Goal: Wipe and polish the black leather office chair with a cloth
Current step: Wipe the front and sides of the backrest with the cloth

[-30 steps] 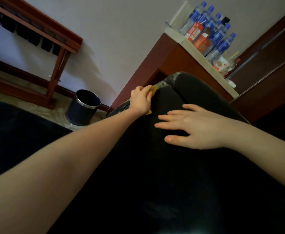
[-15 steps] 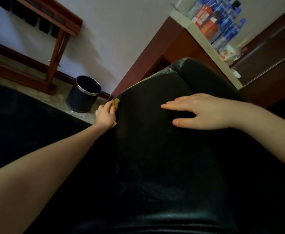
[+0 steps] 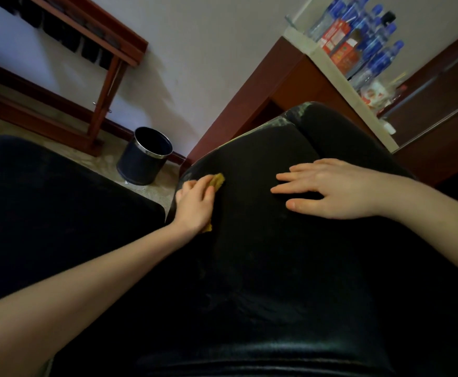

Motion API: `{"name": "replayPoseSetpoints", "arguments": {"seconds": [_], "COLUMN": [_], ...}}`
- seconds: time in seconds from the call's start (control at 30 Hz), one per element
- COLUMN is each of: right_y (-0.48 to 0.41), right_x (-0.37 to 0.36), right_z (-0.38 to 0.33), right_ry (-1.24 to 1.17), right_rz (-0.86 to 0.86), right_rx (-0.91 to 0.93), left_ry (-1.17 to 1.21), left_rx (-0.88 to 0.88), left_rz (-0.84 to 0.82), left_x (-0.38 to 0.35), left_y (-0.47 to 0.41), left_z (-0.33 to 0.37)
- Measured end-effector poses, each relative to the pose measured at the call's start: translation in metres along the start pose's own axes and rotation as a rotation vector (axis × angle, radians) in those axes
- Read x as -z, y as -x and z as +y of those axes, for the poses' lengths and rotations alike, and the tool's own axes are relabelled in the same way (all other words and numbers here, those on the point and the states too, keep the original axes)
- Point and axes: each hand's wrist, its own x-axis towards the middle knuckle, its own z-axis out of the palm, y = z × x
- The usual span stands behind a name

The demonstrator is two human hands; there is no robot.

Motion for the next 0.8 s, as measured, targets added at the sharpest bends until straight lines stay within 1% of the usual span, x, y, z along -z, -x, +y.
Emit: {"name": "replayPoseSetpoints", "arguments": {"seconds": [0.13, 0.23, 0.3, 0.53, 0.7, 0.8], "right_y": [-0.001, -0.001, -0.001, -0.001, -0.006, -0.006], "right_x": [-0.001, -0.002, -0.002, -0.002, -0.006, -0.008], "right_z": [-0.003, -0.006, -0.007, -0.009, -0.006, -0.004], "right_ry": [0.024, 0.009, -0.008, -0.06, -0.067, -0.073], "right_rz": [-0.022, -0.049, -0.065, -0.094, -0.067, -0.066], "right_rx": [0.009, 0.046, 0.076, 0.125, 0.147, 0.15], "left_ry": [-0.042, -0.043, -0.058, -0.048, -0.079, -0.107], "left_rx": [-0.263, -0.311, -0.281, -0.076, 0.133, 0.216], "left_rz": [-0.031, -0.036, -0.005, 0.053, 0.075, 0.069], "left_x": [-0.013, -0.021, -0.024, -0.027, -0.022, -0.021], "left_y": [-0.013, -0.034, -0.051, -0.097, -0.119, -0.116], "left_z": [0.026, 0.024, 0.019, -0.007, -0.045, -0.067]}}
